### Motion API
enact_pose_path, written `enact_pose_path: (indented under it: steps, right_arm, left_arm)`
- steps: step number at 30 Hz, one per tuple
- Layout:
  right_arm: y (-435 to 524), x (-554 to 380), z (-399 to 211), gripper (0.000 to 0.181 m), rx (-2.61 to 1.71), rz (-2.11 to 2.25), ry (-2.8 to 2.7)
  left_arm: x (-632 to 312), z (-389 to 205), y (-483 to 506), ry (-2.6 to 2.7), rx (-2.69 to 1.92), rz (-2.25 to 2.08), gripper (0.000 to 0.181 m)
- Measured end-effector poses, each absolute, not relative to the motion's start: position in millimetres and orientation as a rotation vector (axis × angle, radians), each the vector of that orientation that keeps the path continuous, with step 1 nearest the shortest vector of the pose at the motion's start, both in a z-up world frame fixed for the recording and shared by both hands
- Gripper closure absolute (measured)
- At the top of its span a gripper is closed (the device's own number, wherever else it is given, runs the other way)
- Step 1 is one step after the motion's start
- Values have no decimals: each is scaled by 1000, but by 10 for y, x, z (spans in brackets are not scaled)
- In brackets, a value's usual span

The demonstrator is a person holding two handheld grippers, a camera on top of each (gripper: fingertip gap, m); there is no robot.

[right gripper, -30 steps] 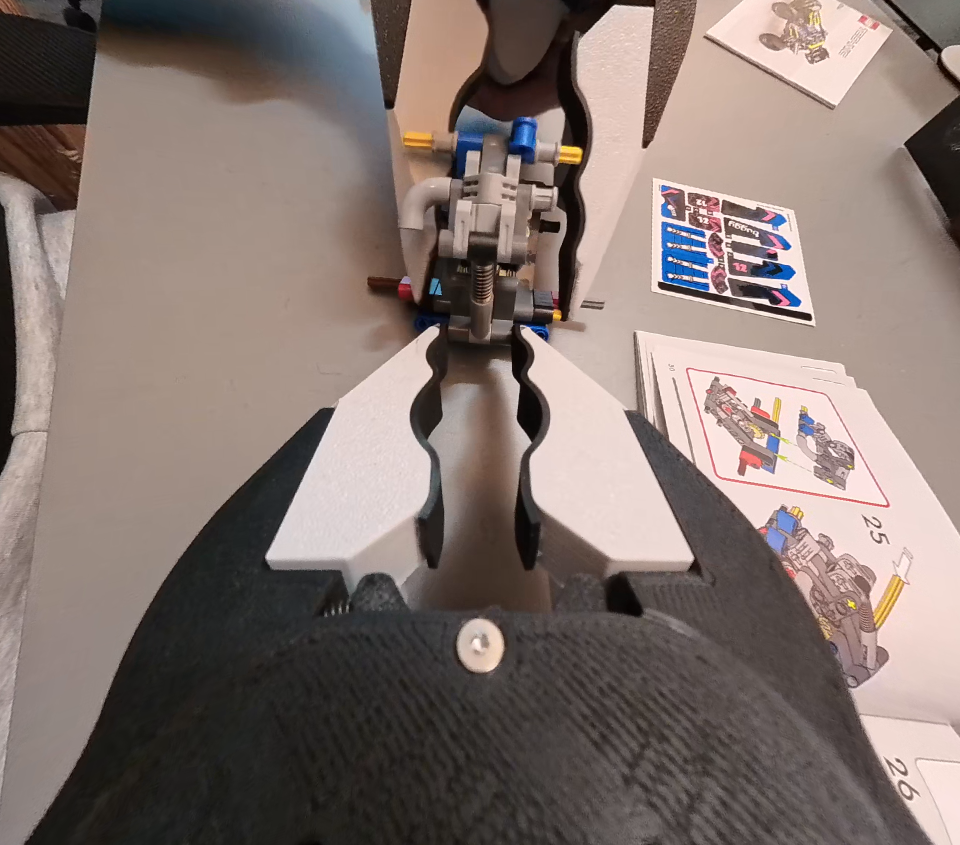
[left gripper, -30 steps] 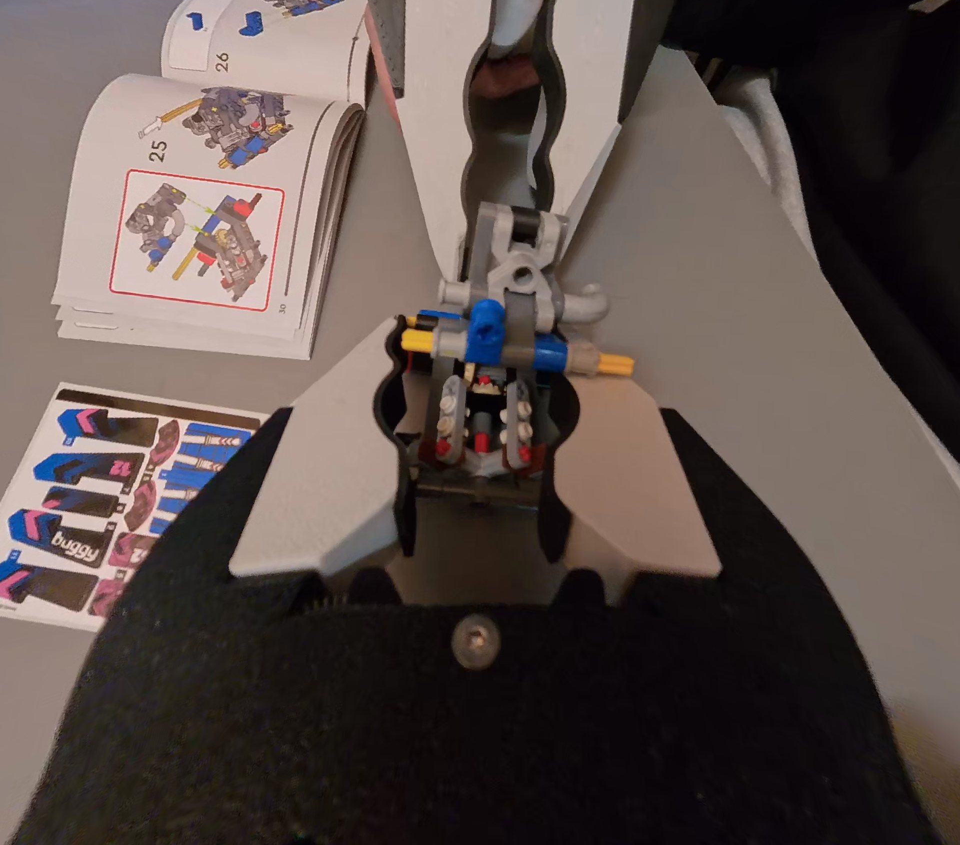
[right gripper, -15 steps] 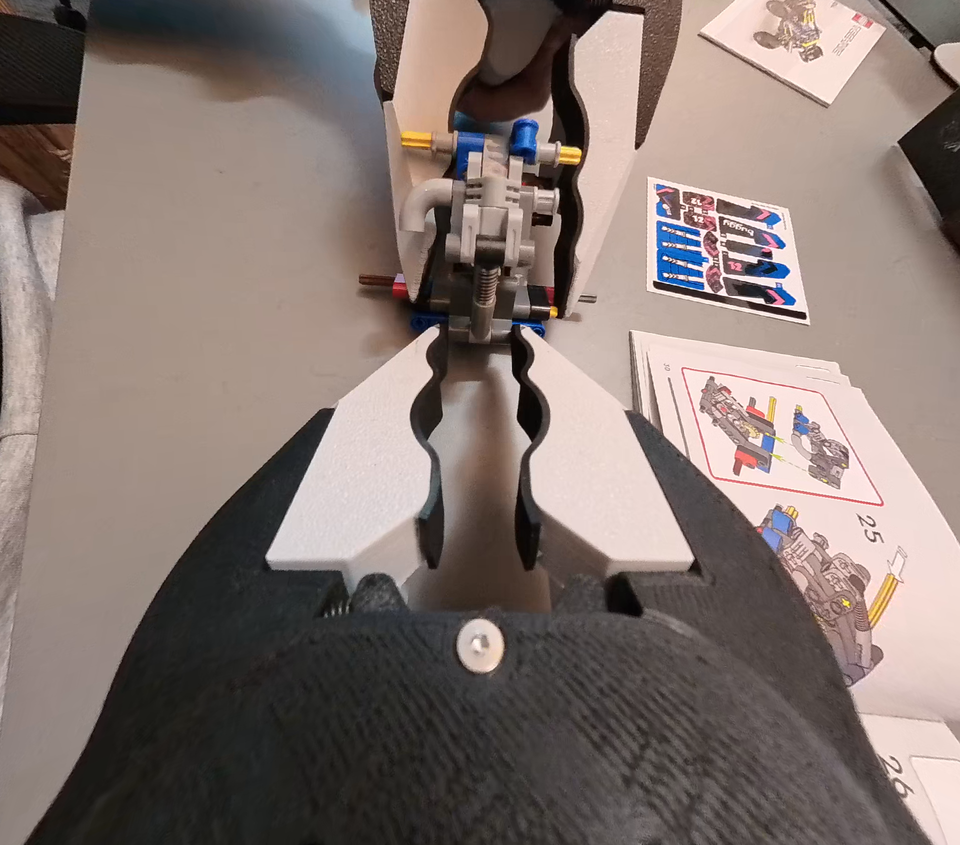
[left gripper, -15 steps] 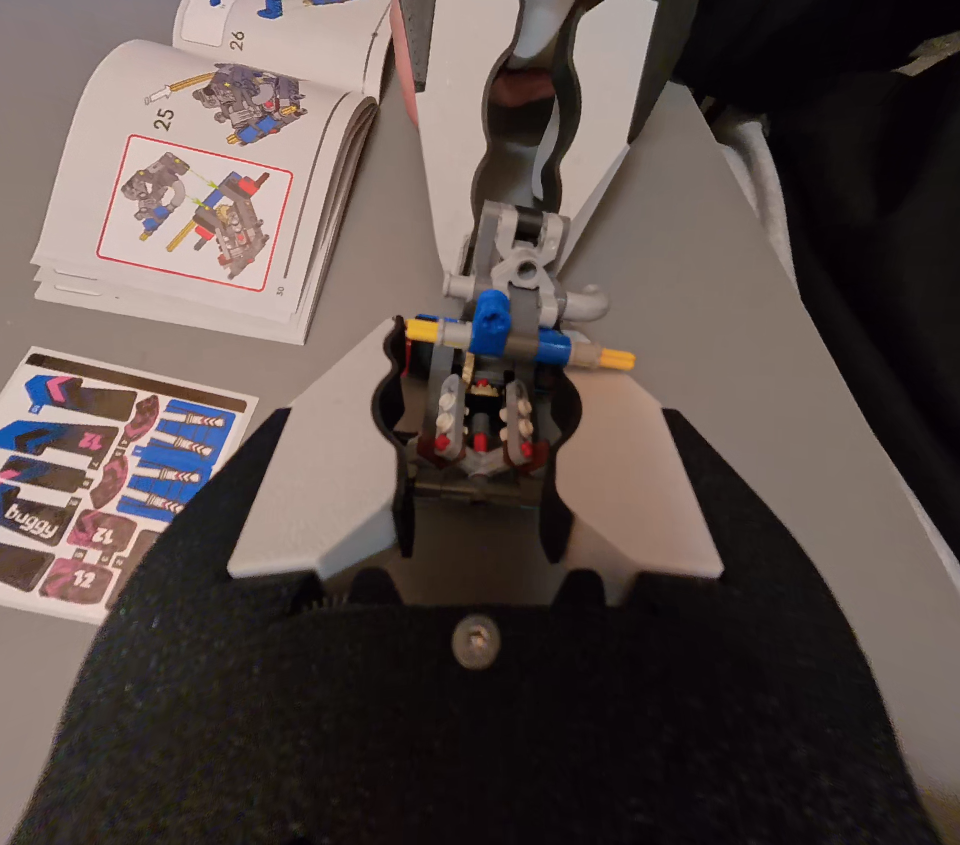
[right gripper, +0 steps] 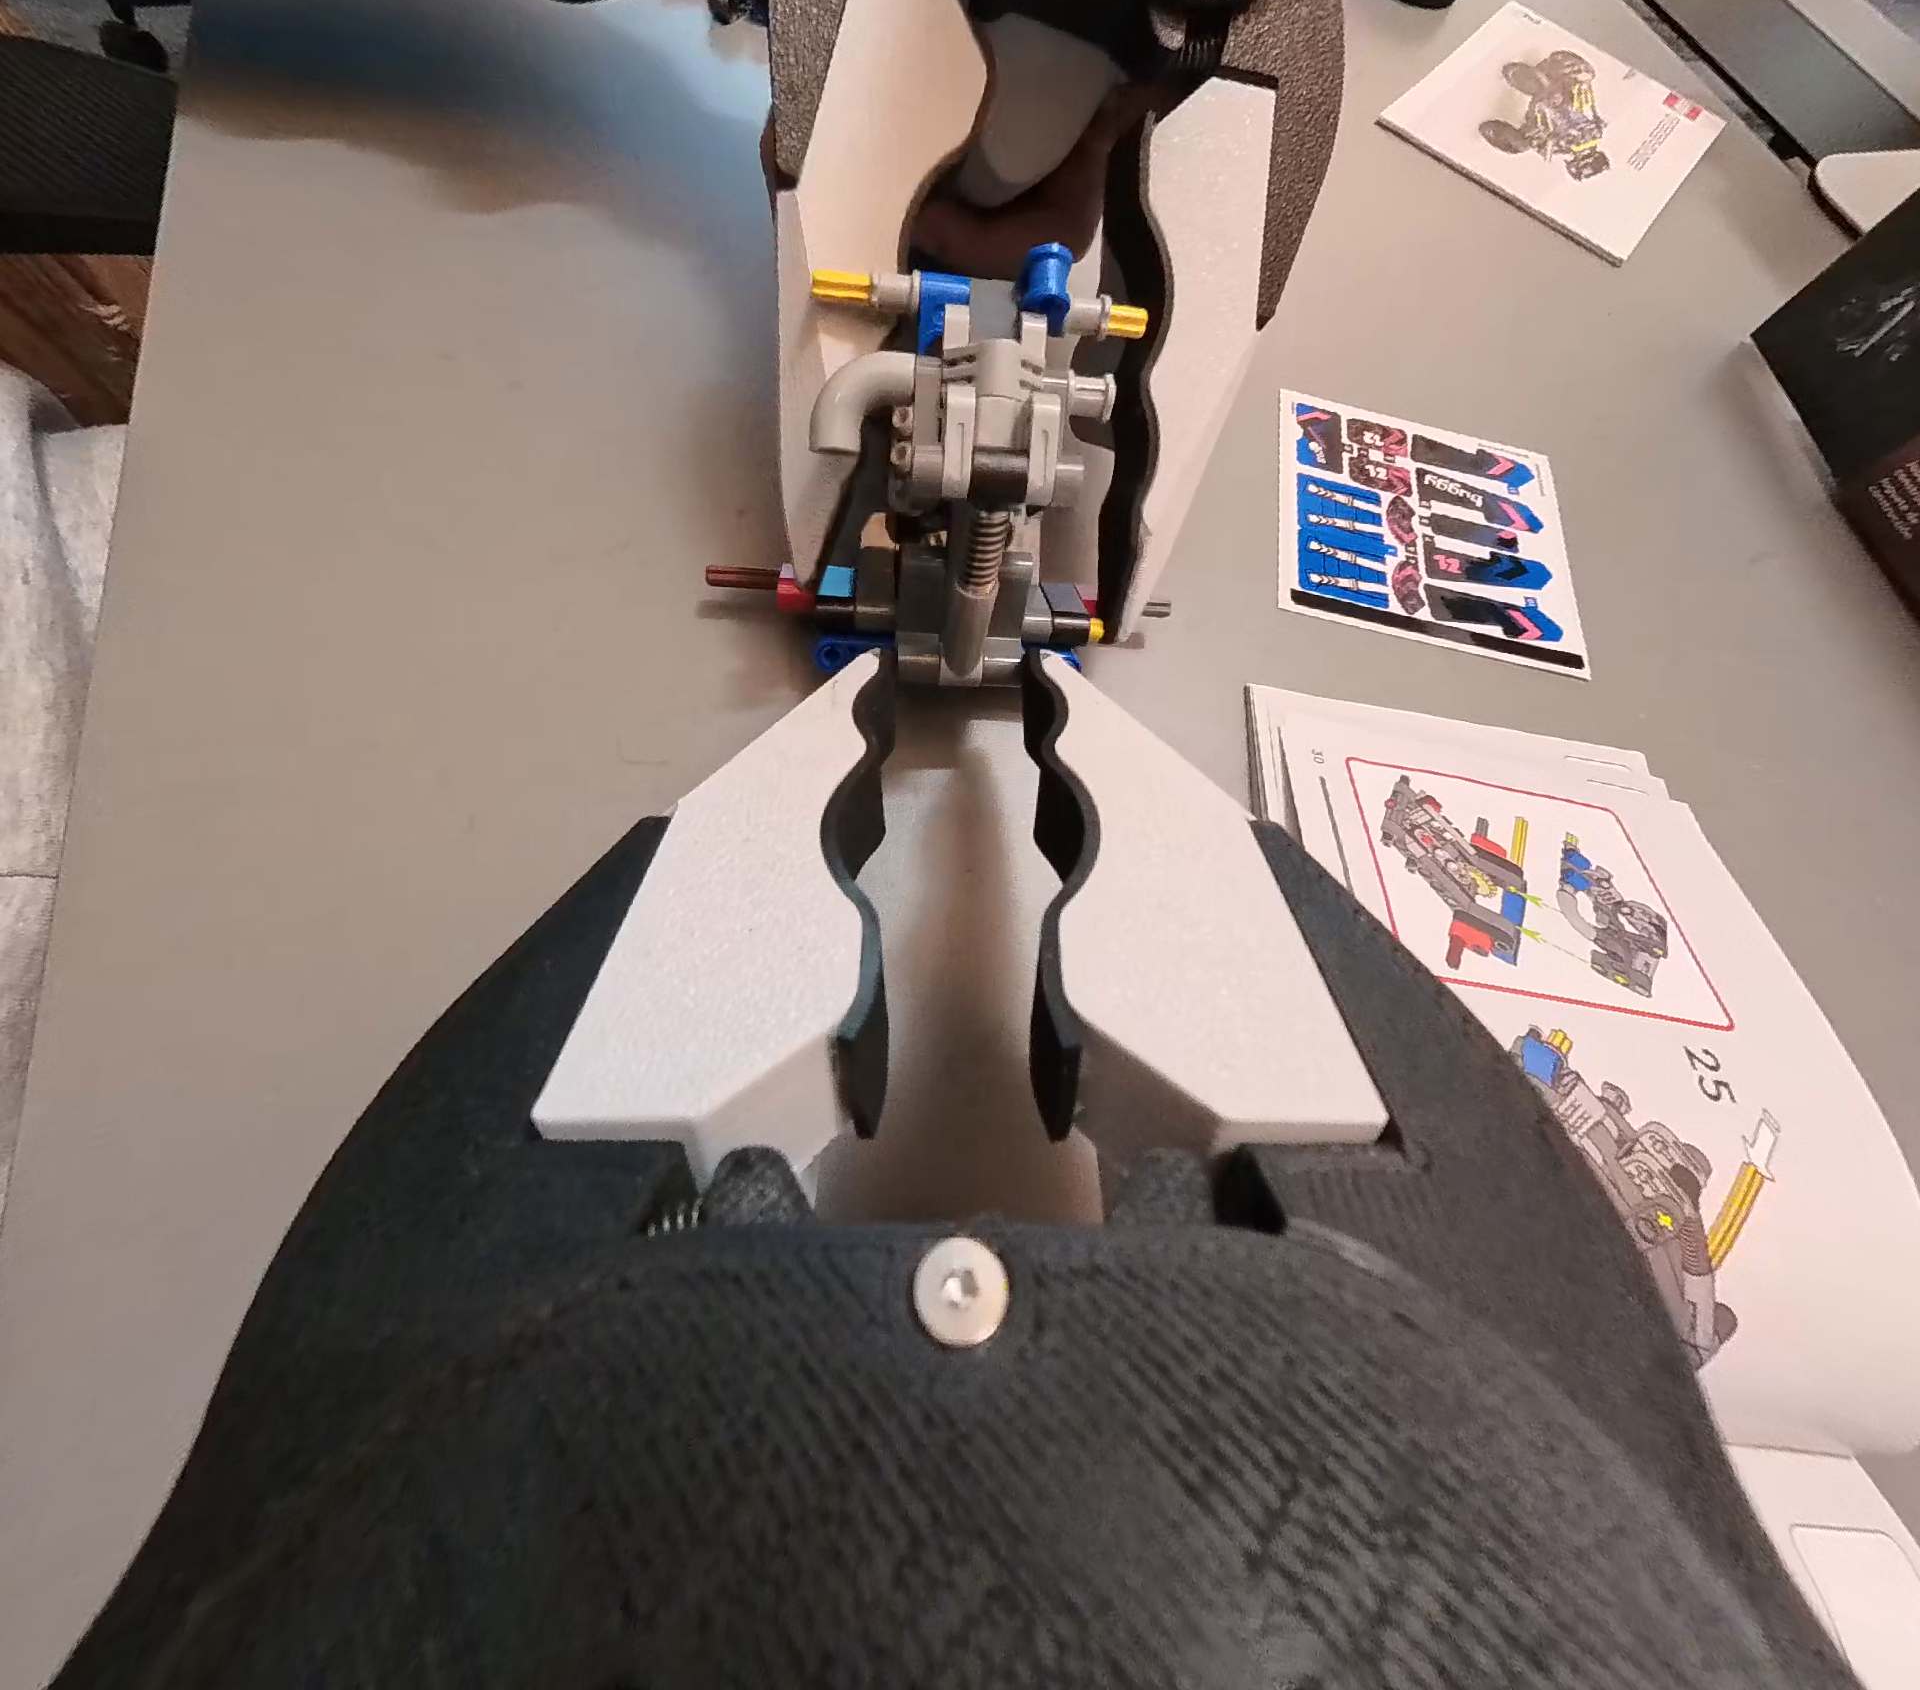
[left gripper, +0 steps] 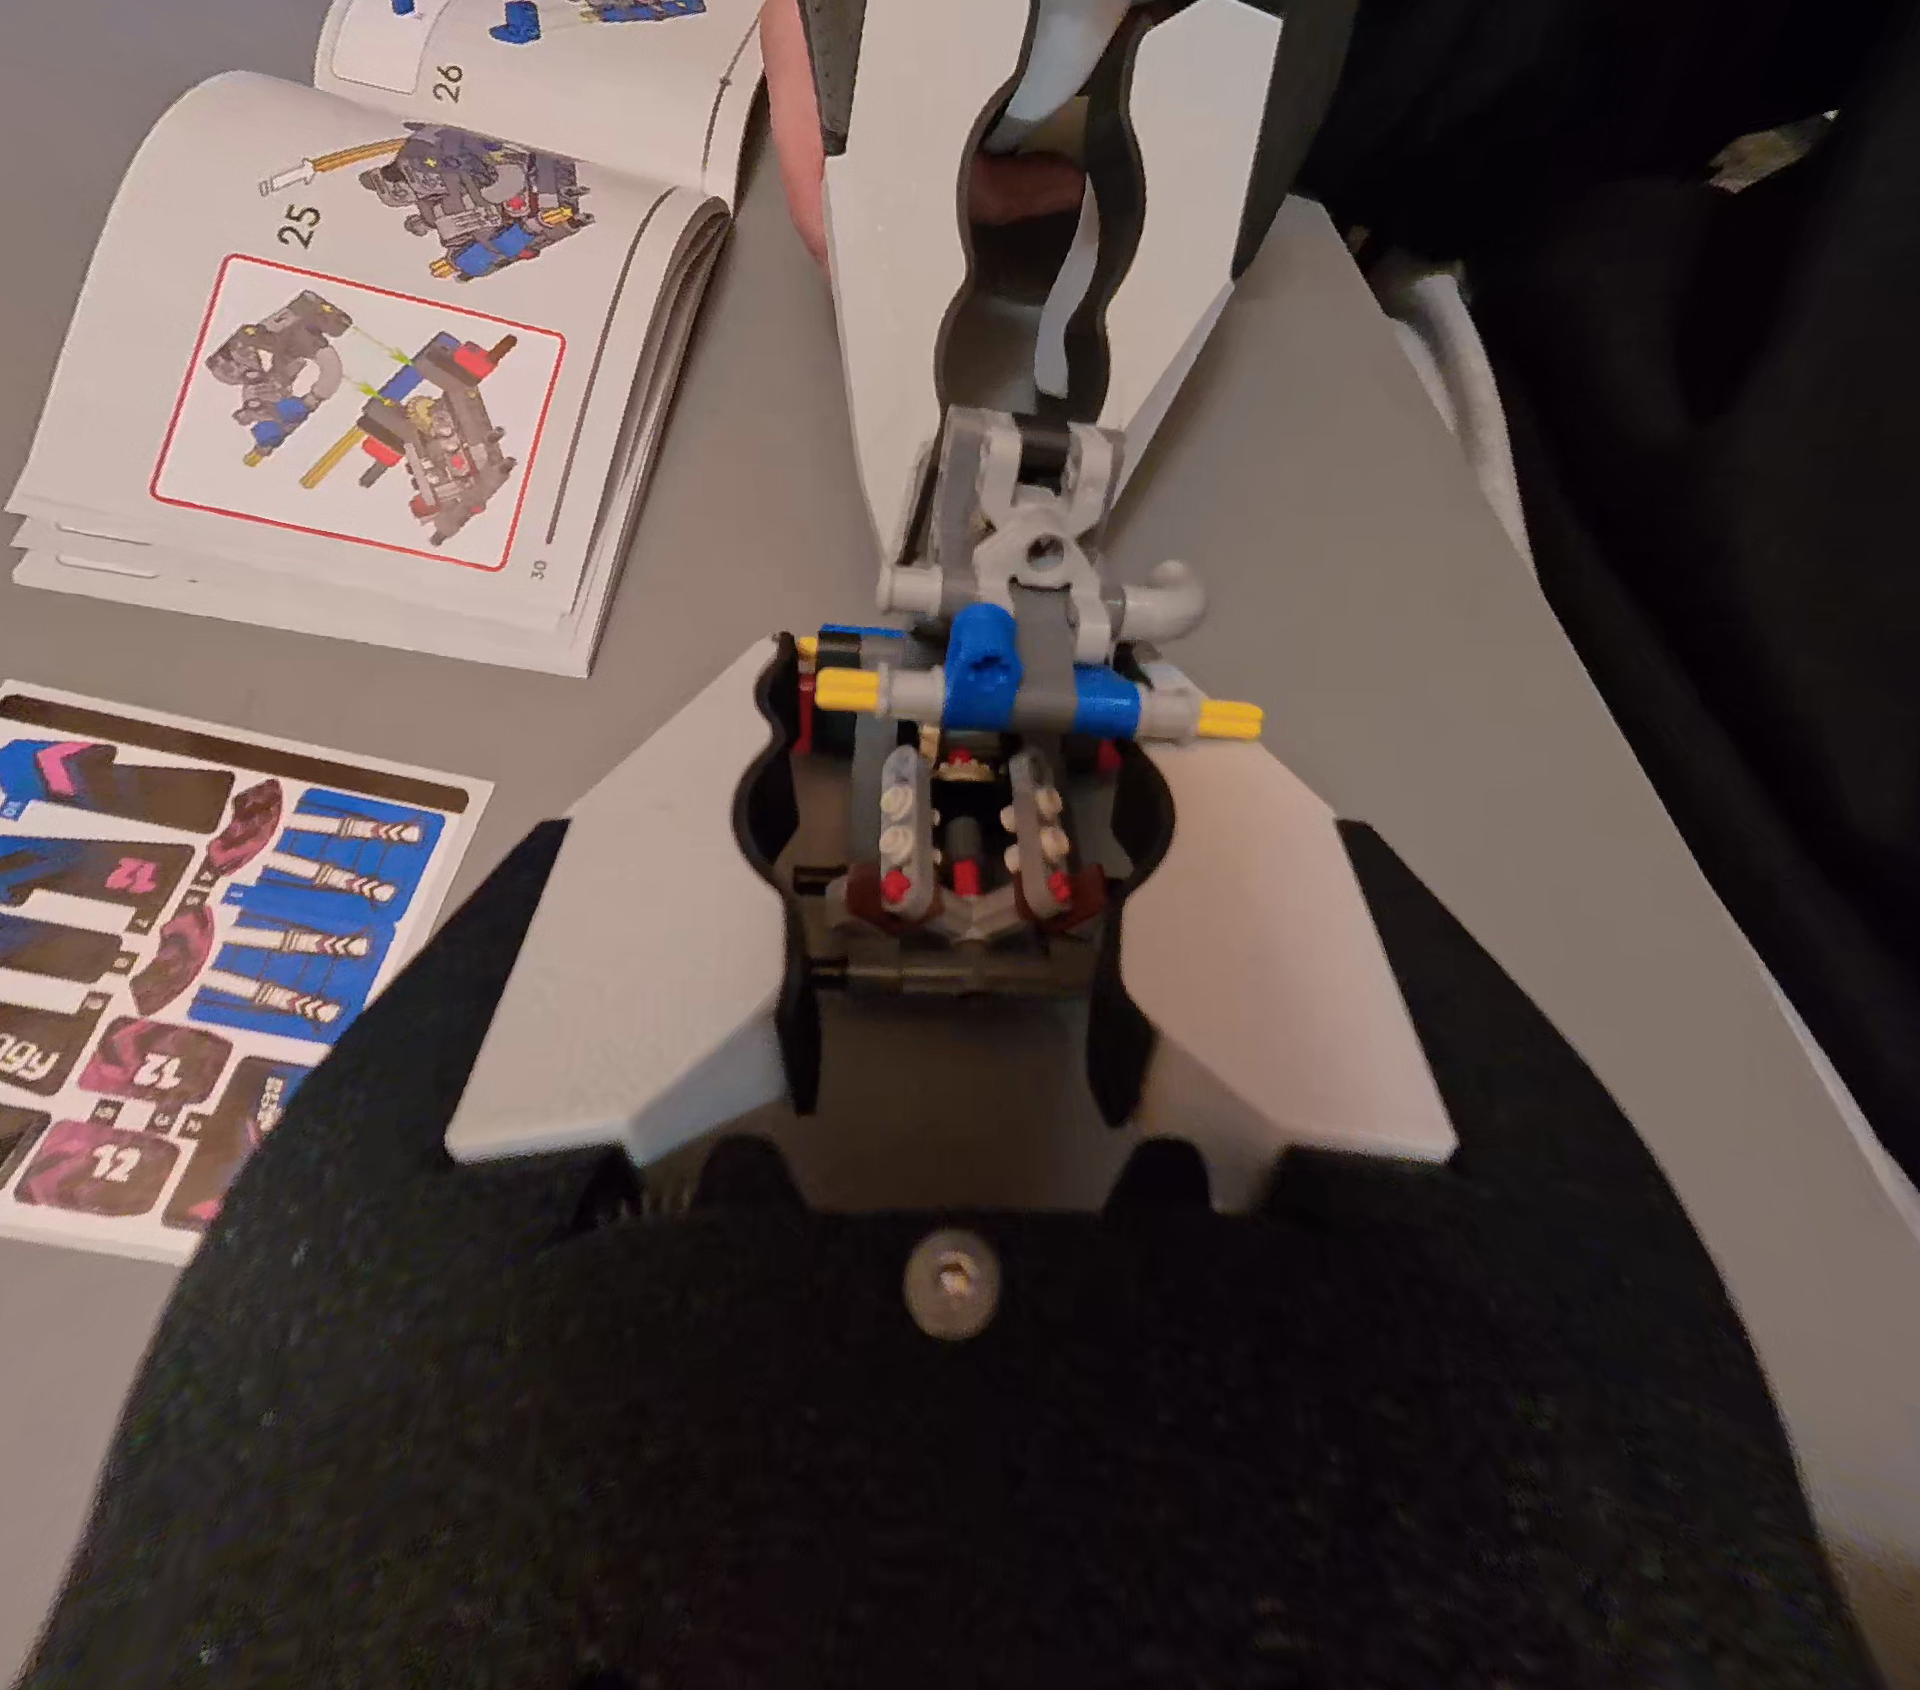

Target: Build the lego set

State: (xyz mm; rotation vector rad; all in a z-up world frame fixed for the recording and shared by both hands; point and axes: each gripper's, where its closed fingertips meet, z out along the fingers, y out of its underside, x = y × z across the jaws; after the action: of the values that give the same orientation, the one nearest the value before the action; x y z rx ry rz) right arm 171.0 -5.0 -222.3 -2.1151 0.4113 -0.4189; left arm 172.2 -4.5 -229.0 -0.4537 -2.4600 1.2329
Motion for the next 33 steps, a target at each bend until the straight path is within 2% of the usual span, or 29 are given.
enact_pose_path:
  steps: [33]
  right_arm:
    - [-12,1663,-2248,159,-2139,-428,362]
  left_arm:
    - [1684,-2399,-22,-2669,-607,1218,122]
